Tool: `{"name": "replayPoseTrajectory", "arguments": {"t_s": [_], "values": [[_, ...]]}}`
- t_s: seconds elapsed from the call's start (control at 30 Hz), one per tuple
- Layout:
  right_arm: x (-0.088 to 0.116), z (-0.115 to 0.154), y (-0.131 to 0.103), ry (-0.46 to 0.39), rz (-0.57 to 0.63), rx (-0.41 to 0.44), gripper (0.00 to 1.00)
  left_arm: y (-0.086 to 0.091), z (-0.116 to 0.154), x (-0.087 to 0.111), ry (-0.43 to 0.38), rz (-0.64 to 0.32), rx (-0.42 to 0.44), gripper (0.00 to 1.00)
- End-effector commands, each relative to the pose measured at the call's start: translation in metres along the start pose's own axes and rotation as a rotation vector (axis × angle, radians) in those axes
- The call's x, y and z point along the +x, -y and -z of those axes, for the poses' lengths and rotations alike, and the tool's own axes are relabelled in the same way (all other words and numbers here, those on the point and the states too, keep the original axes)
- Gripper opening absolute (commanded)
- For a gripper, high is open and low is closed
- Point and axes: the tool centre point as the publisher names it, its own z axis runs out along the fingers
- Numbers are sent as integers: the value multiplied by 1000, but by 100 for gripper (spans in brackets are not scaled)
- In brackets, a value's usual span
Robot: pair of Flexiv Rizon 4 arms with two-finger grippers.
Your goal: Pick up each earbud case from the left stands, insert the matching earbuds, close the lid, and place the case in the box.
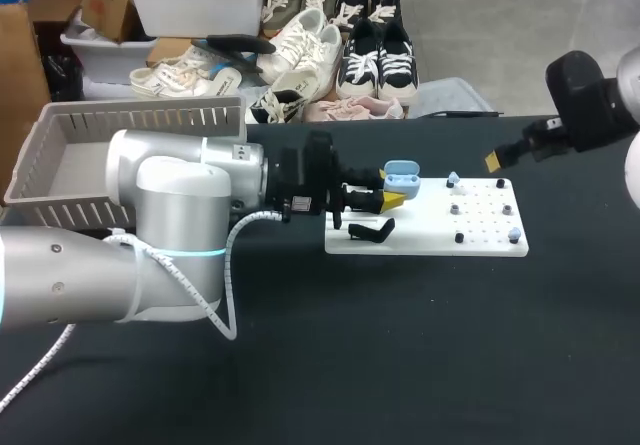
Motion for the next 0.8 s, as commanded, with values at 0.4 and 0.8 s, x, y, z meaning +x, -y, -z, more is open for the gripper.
{"name": "replayPoseTrajectory", "arguments": {"t_s": [0.4, 0.8], "values": [[21, 12, 3, -100, 53, 120, 100, 2, 0, 0, 2, -2, -8, 0], [49, -1, 14, -252, 139, 261, 100, 2, 0, 0, 2, -2, -8, 0]]}}
